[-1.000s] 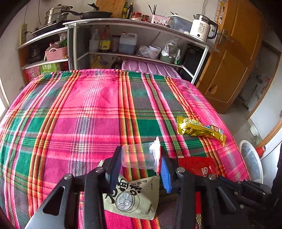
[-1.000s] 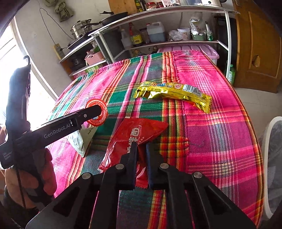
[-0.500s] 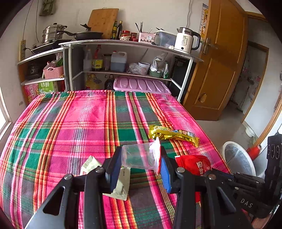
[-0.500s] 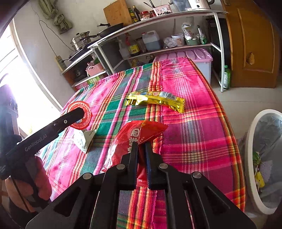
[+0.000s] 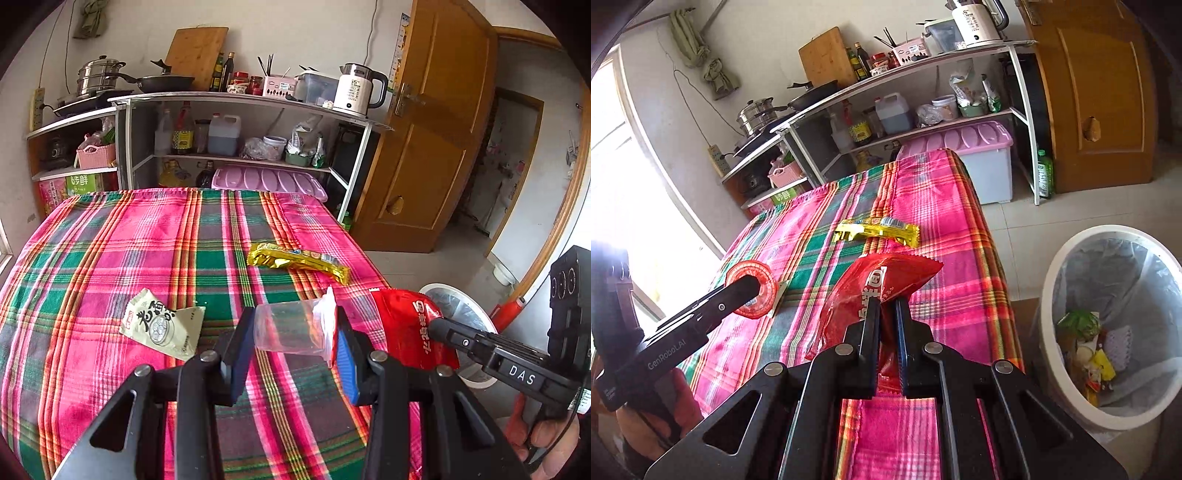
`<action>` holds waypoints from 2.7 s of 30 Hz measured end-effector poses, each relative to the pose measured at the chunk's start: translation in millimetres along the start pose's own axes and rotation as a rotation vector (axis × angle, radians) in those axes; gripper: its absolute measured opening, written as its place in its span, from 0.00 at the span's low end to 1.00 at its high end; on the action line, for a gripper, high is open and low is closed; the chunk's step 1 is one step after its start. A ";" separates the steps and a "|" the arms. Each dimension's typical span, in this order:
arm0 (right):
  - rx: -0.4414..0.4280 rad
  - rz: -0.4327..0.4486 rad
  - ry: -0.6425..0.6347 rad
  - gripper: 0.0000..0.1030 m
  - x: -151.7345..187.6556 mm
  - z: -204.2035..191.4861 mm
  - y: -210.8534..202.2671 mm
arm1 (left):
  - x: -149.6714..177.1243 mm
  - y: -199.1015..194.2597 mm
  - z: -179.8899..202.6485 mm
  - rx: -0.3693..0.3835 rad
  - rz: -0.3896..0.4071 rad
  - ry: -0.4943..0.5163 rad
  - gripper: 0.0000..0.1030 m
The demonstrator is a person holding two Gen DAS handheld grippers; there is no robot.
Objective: Collect trash
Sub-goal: 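Carry the clear cup and red bag over the bin while both tools open to drop them, then move both tools back to the table toward the white printed packet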
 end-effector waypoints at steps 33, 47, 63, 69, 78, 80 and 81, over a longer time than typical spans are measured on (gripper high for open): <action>0.201 0.103 0.246 0.08 10.2 167.4 -71.5 | 5.6 98.9 167.0 0.243 -0.136 0.170 0.41; 0.262 0.083 0.320 0.08 18.7 209.1 -74.1 | 18.4 137.4 212.2 0.280 -0.216 0.211 0.41; 0.274 0.077 0.343 0.14 22.5 215.1 -77.0 | 22.0 154.6 215.4 0.314 -0.295 0.155 0.48; 0.246 0.096 0.310 0.20 19.5 200.4 -82.3 | 17.5 137.3 205.1 0.321 -0.257 0.140 0.48; 0.172 0.110 0.231 0.31 16.1 162.5 -80.4 | 14.6 100.0 175.1 0.283 -0.180 0.104 0.48; 0.156 0.111 0.213 0.32 16.3 152.5 -78.6 | 13.4 91.4 165.8 0.272 -0.162 0.091 0.48; 0.148 0.110 0.203 0.32 16.1 146.8 -77.7 | 13.2 87.3 161.3 0.264 -0.154 0.086 0.48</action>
Point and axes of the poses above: each gripper's, at about its wrist camera, not at the fingertips, and y roughly the way its jaws point, z to its right, x to its underside, the point moved 2 cm from there along y, roughly the way its jaws point, and after that the axes turned 3 degrees about x, right-handed, at the moved point
